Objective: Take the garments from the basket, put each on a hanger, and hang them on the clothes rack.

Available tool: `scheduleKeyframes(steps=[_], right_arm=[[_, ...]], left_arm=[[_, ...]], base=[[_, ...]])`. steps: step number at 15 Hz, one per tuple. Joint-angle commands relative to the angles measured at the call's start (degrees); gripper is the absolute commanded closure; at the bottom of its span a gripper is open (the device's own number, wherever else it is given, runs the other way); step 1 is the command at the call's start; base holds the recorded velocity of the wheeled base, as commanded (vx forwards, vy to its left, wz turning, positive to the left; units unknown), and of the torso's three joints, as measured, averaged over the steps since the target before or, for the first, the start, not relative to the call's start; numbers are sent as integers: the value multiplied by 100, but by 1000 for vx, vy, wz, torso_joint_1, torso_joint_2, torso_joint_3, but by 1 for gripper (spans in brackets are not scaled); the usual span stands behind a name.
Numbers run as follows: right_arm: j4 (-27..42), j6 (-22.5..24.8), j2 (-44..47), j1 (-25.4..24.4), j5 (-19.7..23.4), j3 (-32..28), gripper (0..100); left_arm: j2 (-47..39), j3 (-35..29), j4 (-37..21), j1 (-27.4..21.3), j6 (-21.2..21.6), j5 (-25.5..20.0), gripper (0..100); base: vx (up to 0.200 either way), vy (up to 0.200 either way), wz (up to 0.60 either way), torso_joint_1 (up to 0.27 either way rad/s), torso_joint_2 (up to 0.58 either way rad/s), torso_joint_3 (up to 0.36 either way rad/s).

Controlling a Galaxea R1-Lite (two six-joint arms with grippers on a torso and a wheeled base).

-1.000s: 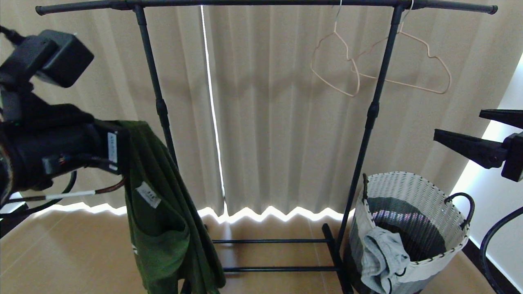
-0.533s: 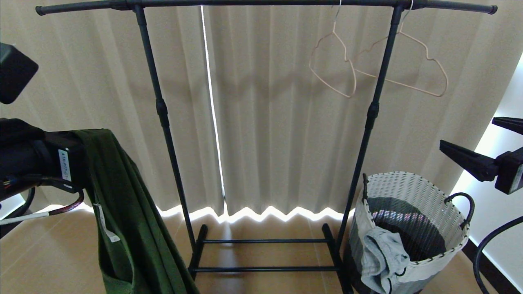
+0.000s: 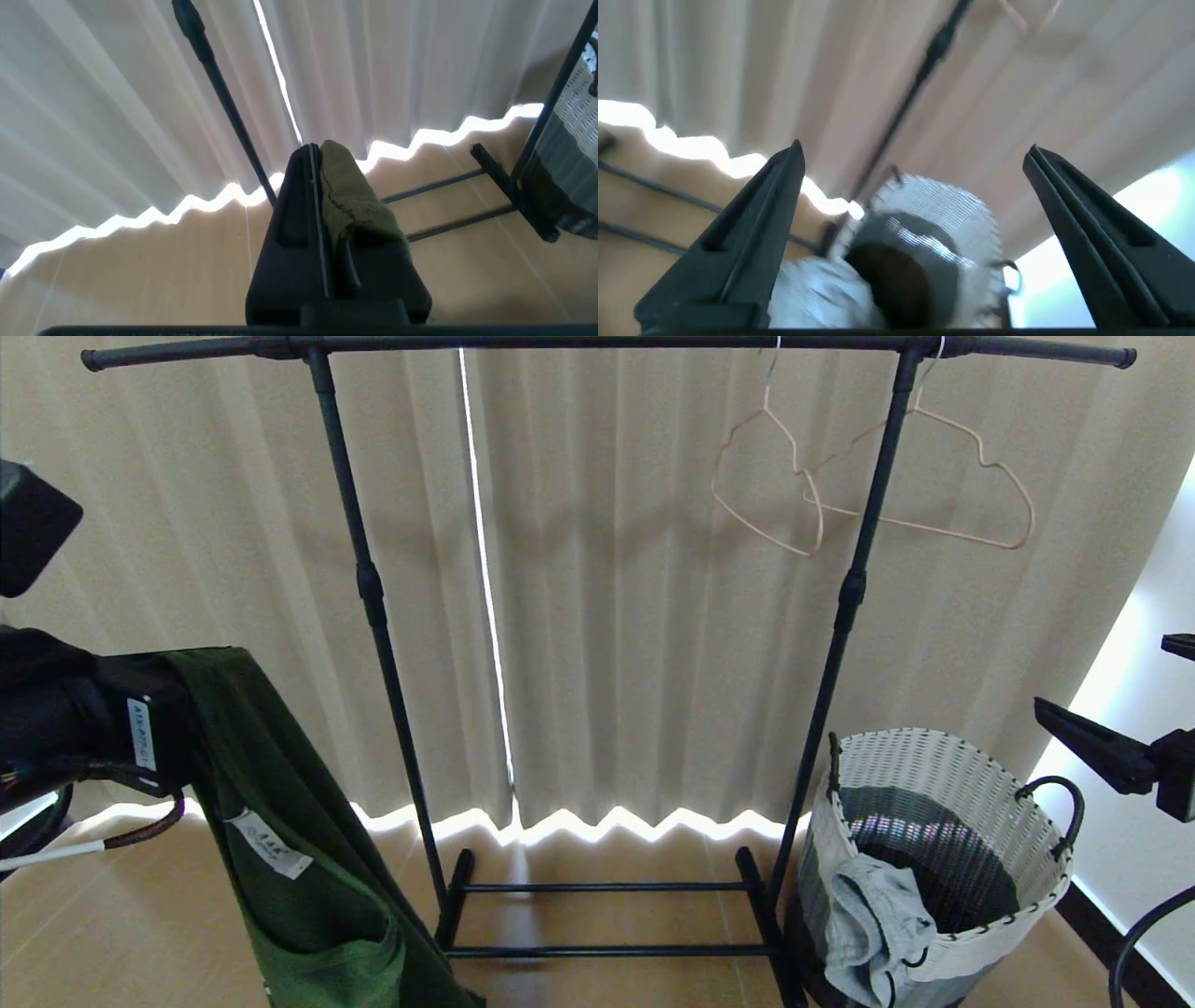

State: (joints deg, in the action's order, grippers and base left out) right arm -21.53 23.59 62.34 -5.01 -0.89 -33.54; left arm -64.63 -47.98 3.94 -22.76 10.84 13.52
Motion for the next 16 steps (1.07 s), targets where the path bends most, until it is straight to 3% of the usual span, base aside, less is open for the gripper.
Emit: scheduleKeyframes(steps=[1, 12, 16], right_arm=[[-9, 32, -170, 132, 1, 93, 0], [-9, 23, -179, 290, 54, 84, 0], [0, 14, -170, 299, 63, 119, 0]], left_arm=[[127, 175, 2, 8, 6, 2, 100], [294, 509, 11, -18, 59, -7, 100], [329, 606, 19, -18, 68, 2, 100]], base=[[0, 0, 0, 0, 0, 0], [0, 0, 0, 0, 0, 0], [0, 0, 0, 50, -222, -251]])
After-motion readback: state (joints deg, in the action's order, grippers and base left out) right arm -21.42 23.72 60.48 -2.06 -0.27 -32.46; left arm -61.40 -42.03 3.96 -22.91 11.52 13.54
